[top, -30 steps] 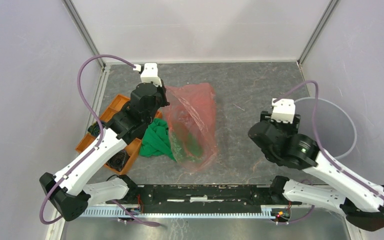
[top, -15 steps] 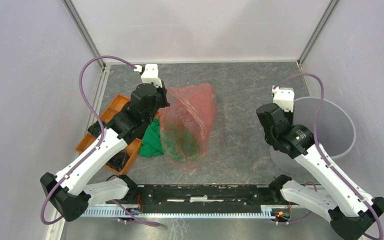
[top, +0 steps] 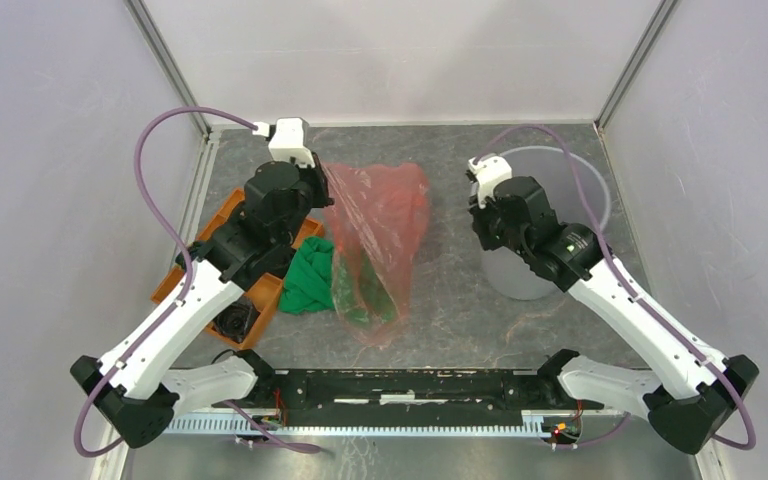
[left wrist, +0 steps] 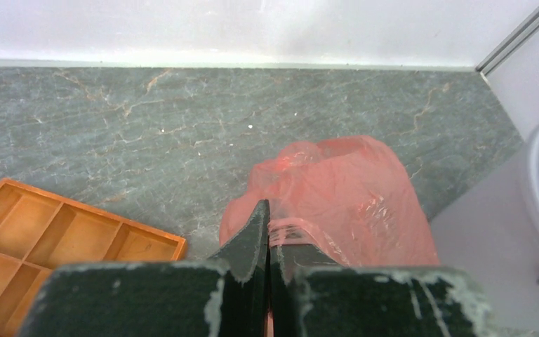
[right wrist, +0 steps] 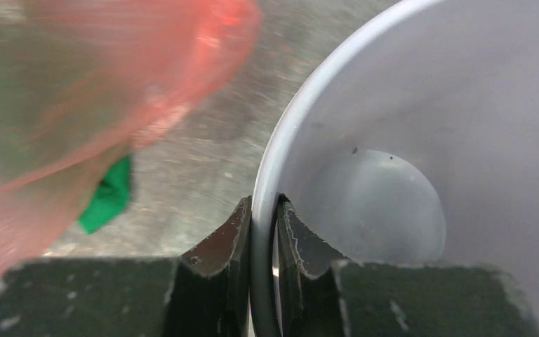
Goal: Put the trash bags into the trash bin
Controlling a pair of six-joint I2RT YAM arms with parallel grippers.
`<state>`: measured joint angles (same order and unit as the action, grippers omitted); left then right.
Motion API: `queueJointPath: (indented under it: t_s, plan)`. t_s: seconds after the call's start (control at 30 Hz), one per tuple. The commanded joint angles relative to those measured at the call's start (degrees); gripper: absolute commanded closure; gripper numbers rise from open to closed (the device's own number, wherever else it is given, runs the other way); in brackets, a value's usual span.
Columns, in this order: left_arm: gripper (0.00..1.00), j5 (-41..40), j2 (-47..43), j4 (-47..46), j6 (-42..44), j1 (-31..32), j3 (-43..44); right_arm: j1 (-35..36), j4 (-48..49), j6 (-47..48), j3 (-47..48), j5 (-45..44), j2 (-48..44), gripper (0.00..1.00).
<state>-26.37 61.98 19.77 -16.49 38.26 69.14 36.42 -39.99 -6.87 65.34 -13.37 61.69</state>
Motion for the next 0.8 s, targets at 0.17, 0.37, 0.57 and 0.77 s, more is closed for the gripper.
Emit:
queueJointPath:
  t_s: [0.17,0.37,0.57,0.77]
  plan:
    - [0.98,-4.8,-2.5,2.2,7.1,-0.3,7.9,9.7,7.3,0.1,0.5,19.5,2.5,0.93]
    - [0.98,-4.0,-1.2,3.5,7.1,-0.2,11.4,14.3,8.6,0.7,-0.9,21.5,3.0,0.89]
    - [0.98,-2.1,0.7,5.5,7.0,-0.3,15.5,15.0,7.0,1.9,2.9,14.5,2.1,0.5]
    - [0.98,10.6,4.8,9.6,10.3,-0.3,22.7,15.7,1.2,2.4,13.7,3.1,7.2,0.2]
